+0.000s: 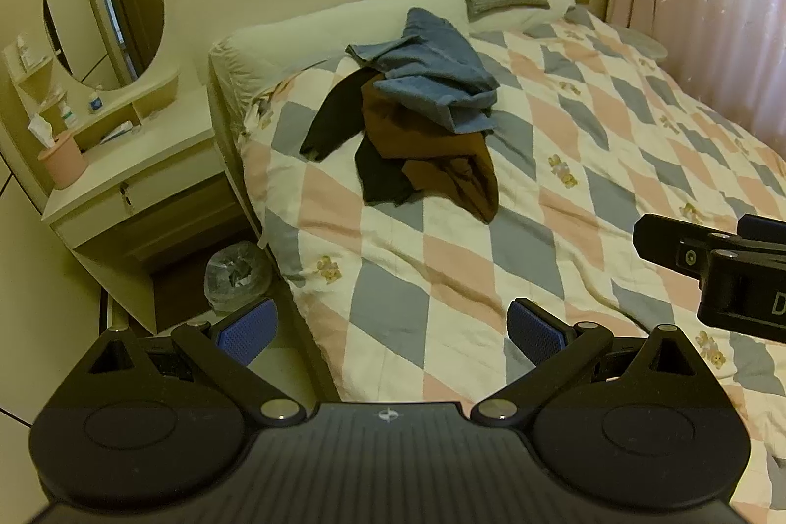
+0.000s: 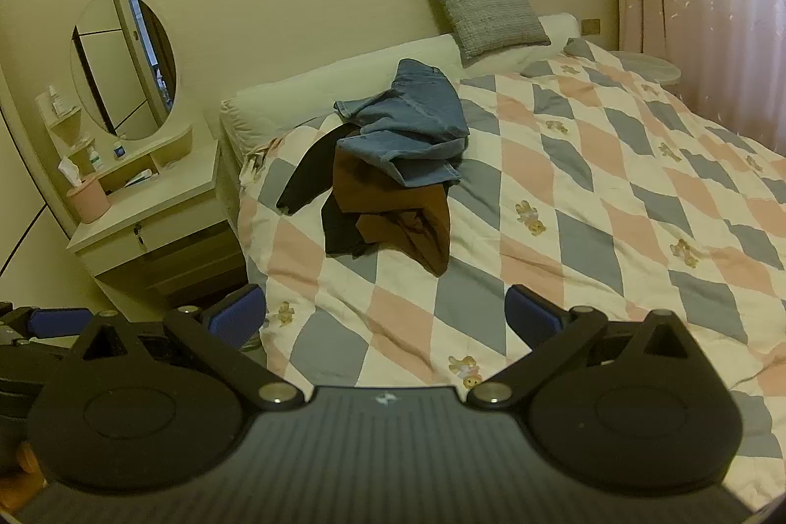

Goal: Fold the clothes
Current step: 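Move both grippers toward the clothes pile on the bed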

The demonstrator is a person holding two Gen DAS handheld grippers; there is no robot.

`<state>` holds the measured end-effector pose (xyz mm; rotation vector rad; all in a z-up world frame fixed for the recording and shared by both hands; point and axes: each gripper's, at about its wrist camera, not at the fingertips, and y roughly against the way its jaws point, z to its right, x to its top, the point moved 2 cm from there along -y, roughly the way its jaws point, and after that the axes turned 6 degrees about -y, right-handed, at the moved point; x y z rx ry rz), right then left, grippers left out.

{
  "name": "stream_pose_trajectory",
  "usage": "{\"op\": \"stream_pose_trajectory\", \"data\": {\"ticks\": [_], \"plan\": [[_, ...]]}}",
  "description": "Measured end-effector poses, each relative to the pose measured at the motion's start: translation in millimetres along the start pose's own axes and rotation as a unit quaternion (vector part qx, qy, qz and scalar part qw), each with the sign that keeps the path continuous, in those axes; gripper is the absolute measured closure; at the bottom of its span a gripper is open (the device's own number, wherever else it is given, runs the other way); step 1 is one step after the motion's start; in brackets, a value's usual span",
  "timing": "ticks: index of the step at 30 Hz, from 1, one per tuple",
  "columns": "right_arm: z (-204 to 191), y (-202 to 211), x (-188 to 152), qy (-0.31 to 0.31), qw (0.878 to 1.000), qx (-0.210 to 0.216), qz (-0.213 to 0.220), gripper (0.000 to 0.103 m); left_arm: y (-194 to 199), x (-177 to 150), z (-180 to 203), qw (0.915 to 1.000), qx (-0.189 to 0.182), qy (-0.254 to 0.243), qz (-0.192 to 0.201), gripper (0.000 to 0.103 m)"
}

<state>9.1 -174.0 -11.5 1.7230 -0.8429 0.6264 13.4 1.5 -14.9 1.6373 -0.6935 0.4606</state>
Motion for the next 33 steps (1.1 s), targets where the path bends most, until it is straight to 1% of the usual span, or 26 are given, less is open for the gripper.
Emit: {"op": "stream_pose_trajectory", "data": {"ticks": [3, 6, 9, 12, 21, 29, 33], "plan": [[-2, -1, 1, 0.000, 1.000, 0.000, 0.000, 0.000, 0, 0, 1, 1.0000, 0.000, 0.000, -0.001, 0.000], [5, -3, 2, 0.000, 1.000, 0.000, -0.001, 0.000, 0, 1, 2, 1.0000, -0.001, 0.000, 0.002, 0.000], [7, 4, -2, 0.000, 1.000, 0.000, -0.001, 0.000, 0, 3, 2, 1.0000, 0.001, -0.004, 0.000, 0.000], [7, -3, -2, 0.000, 1.000, -0.003, -0.002, 0.000, -3, 3, 2, 1.0000, 0.001, -0.002, 0.000, 0.000], [3, -7, -4, 0.002, 1.000, -0.003, -0.002, 0.000, -7, 1, -7, 0.9999, 0.002, 0.010, -0.003, 0.000], [-1, -16, -3, 0.000, 1.000, -0.014, -0.009, 0.000, -19, 2, -15, 0.9997, -0.015, 0.016, -0.009, 0.000], [-5, -24, -1, -0.002, 1.000, -0.020, -0.012, 0.000, -29, 4, -21, 0.9996, -0.017, 0.017, -0.013, 0.000]]}}
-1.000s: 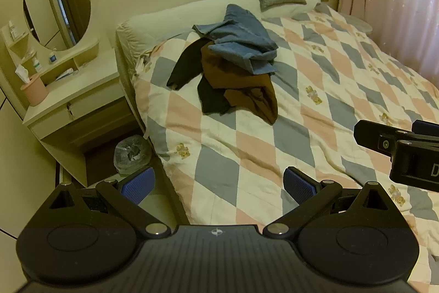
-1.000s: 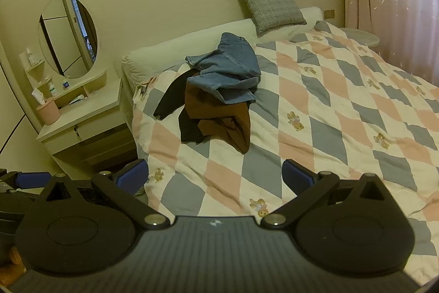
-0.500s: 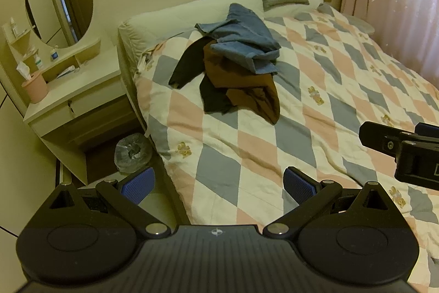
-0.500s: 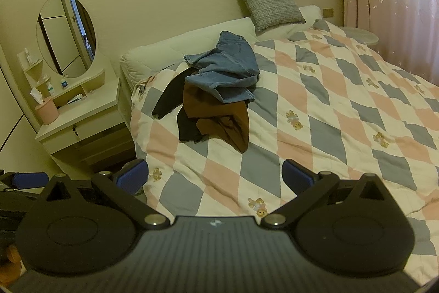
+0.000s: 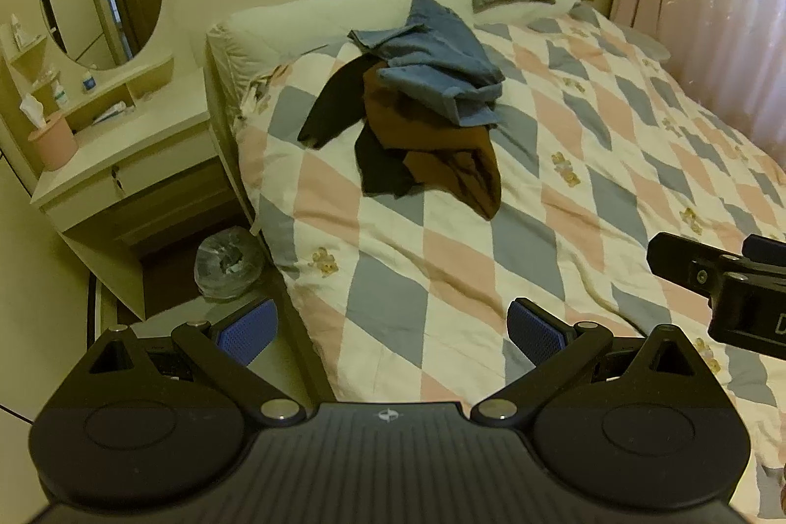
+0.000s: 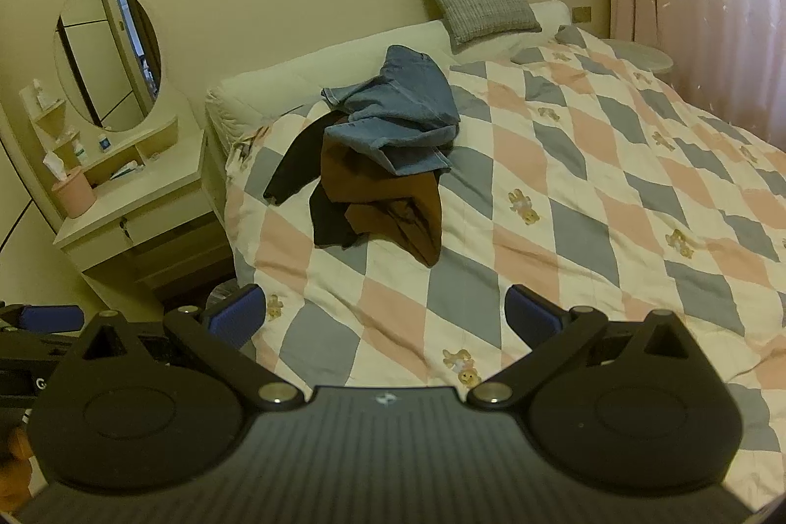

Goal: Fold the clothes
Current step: 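Move both grippers toward the clothes pile on the bed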

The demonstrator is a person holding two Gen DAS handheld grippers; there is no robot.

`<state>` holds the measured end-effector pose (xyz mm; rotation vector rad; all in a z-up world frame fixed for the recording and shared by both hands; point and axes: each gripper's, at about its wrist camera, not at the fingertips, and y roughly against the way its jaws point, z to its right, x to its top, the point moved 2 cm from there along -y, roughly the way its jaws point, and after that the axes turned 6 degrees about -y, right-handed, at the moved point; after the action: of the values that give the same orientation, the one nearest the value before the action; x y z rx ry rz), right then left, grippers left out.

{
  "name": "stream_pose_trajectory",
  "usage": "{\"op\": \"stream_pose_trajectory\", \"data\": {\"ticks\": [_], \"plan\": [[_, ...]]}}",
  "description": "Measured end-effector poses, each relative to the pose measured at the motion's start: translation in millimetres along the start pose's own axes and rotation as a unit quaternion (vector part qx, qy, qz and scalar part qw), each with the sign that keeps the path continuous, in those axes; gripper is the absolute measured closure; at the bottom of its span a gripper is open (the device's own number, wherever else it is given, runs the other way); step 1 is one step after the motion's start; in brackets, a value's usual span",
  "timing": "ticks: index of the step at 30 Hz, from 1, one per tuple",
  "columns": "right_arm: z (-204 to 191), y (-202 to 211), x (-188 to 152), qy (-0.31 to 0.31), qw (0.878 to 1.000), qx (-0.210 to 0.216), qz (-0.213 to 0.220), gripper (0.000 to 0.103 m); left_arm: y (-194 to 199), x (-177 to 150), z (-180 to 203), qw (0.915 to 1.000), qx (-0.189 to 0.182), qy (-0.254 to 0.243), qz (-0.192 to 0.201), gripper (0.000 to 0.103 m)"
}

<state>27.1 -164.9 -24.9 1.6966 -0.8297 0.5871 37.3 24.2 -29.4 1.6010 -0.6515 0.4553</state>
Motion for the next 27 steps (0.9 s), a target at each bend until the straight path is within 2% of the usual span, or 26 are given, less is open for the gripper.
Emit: {"op": "stream_pose_trajectory", "data": {"ticks": [11, 19, 27], "plan": [[-19, -49, 22, -0.013, 1.000, -0.026, -0.005, 0.000, -46, 31, -26, 0.9996, -0.024, -0.015, 0.002, 0.000], [-51, -108, 51, -0.040, 0.998, -0.057, -0.010, 0.000, -103, 80, -57, 0.9975, -0.042, -0.055, -0.007, 0.001], [-72, -149, 70, -0.077, 0.993, -0.090, -0.013, 0.000, -152, 128, -85, 0.9941, -0.053, -0.090, -0.028, 0.001]]}}
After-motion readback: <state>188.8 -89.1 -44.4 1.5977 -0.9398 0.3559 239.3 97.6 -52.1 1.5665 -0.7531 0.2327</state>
